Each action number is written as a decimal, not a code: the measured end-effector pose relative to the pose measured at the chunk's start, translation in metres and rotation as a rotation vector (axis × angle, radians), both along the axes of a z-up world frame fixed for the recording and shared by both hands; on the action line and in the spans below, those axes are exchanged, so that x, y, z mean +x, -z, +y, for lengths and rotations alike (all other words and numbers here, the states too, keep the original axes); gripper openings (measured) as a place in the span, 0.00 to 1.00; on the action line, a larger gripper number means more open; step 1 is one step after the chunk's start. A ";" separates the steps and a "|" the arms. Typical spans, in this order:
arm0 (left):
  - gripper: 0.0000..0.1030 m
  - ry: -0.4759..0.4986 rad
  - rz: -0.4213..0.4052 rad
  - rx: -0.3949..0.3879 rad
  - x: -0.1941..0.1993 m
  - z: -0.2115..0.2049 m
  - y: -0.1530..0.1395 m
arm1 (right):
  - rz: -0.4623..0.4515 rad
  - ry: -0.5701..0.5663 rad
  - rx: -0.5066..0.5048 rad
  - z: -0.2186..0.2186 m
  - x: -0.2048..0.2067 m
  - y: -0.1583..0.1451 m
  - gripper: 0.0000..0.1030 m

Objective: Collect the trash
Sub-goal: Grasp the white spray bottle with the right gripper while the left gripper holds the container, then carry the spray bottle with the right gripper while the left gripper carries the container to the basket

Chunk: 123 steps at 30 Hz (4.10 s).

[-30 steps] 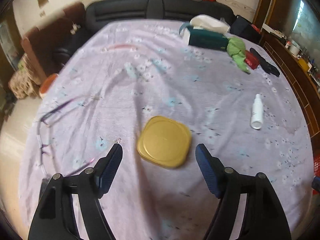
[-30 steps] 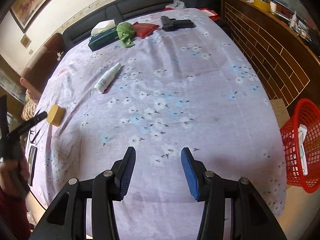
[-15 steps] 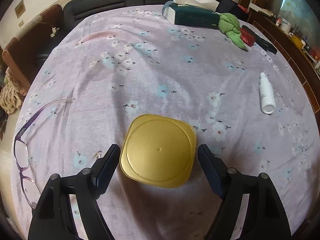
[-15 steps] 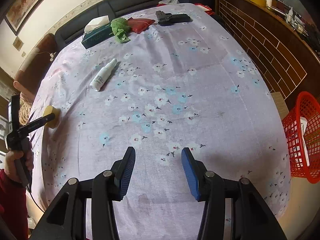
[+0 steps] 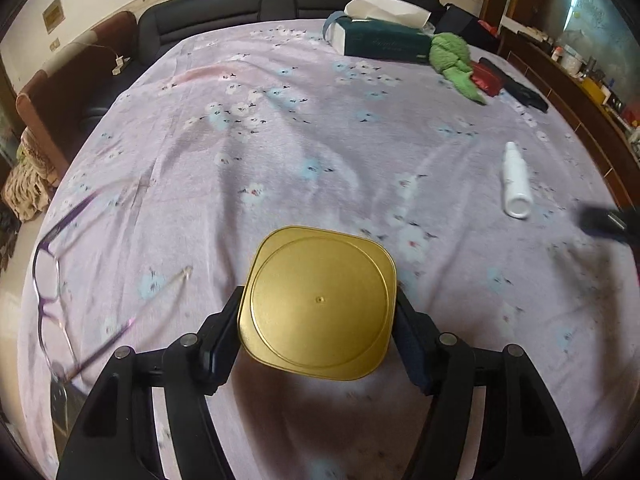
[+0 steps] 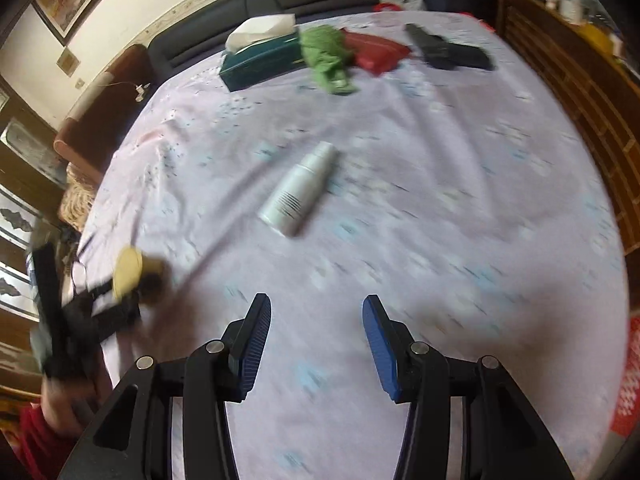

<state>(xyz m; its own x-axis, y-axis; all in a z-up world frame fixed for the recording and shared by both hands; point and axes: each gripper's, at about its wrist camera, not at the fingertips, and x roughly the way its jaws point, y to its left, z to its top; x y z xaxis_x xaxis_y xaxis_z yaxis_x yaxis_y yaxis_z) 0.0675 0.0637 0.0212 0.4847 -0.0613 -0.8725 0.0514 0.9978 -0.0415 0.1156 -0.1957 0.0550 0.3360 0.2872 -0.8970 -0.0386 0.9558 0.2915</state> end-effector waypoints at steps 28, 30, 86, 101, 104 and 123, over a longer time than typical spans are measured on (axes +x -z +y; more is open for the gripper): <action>0.65 0.062 -0.002 -0.013 -0.051 -0.034 -0.012 | 0.019 -0.075 -0.099 0.035 0.009 0.037 0.32; 0.65 0.075 0.004 -0.014 -0.055 -0.041 -0.012 | 0.034 -0.095 -0.084 0.030 -0.014 0.037 0.32; 0.65 0.336 -0.081 0.078 -0.132 -0.230 -0.054 | -0.108 0.047 0.017 -0.128 -0.188 -0.025 0.31; 0.65 0.416 -0.116 0.093 -0.133 -0.277 -0.067 | -0.151 0.133 0.024 -0.172 -0.202 -0.039 0.31; 0.65 0.440 -0.120 0.093 -0.133 -0.291 -0.069 | -0.160 0.160 0.026 -0.187 -0.206 -0.042 0.31; 0.65 0.657 -0.156 0.052 -0.140 -0.413 -0.095 | -0.196 0.442 0.023 -0.315 -0.254 -0.059 0.31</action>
<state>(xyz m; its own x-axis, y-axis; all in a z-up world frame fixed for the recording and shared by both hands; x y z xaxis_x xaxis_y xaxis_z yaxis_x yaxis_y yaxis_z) -0.0724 -0.3488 0.1160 0.4816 -0.3458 -0.8053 0.6494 0.7579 0.0629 -0.1380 -0.5105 0.1137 0.5925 0.0977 -0.7996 0.3133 0.8866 0.3404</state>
